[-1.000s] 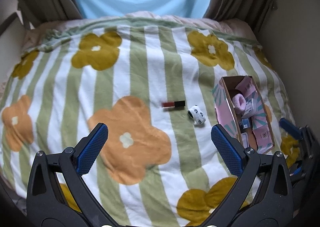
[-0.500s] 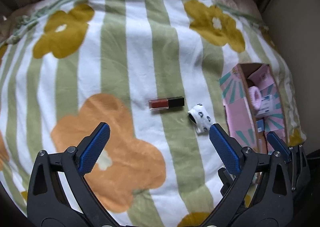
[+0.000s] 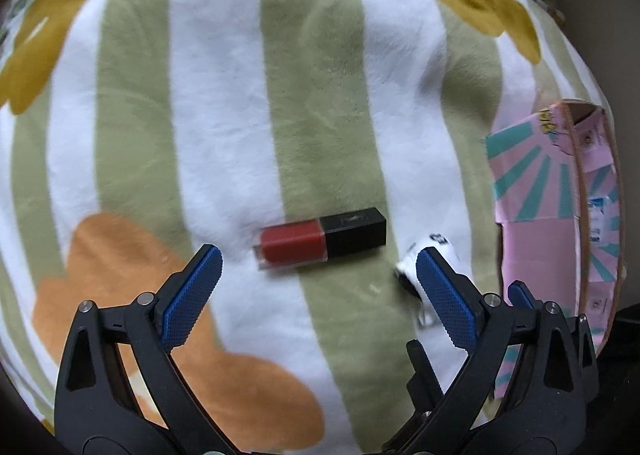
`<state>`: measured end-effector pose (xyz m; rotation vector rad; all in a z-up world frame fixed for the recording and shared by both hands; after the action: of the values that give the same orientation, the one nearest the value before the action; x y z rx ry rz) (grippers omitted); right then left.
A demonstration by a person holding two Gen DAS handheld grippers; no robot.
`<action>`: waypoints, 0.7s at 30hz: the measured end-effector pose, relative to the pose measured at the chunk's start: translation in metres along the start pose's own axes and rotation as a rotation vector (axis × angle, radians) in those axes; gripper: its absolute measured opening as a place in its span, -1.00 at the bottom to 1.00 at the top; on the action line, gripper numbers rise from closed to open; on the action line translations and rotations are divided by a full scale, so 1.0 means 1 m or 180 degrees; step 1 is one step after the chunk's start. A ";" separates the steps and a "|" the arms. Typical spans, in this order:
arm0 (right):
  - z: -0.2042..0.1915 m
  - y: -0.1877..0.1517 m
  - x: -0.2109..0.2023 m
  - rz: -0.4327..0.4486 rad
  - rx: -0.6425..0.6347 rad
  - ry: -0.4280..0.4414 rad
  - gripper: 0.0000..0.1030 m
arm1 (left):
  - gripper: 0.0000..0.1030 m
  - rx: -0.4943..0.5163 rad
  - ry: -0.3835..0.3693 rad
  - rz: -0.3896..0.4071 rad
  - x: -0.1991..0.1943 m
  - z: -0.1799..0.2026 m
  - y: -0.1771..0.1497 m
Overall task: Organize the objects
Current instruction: 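Grasp the red lipstick with the left tool while the right tool grasps the panda-print item, then carry lipstick and panda item into the cardboard box and open both tools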
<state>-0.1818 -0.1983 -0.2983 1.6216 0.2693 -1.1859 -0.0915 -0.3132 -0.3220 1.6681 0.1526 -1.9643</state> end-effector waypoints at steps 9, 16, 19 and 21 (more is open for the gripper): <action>-0.003 -0.002 0.024 -0.0089 -0.0022 0.0167 0.15 | 0.66 -0.0094 0.0047 -0.0093 0.034 0.003 0.002; -0.004 0.003 0.036 -0.0174 0.0024 0.0245 -0.21 | 0.64 -0.0078 0.0059 -0.0060 0.037 0.005 0.002; 0.003 0.004 0.036 -0.0214 0.0127 0.0280 -0.31 | 0.64 -0.0083 0.0035 -0.0052 0.035 0.005 0.002; 0.004 0.006 0.035 -0.0230 0.0158 0.0295 -0.33 | 0.64 -0.0082 0.0018 -0.0022 0.032 0.006 0.002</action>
<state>-0.1637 -0.2173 -0.3220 1.7254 0.3628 -1.1815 -0.0979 -0.3283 -0.3498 1.6589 0.1853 -1.9548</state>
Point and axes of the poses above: each gripper's, at about its wrist camera, not at the fingertips, and x roughly the way its jaws point, z to its right, y to its top, the point moved 2 cm from there along x, roughly the way its jaws point, and after that the axes turned 6 degrees about z, right-handed, at the moved point
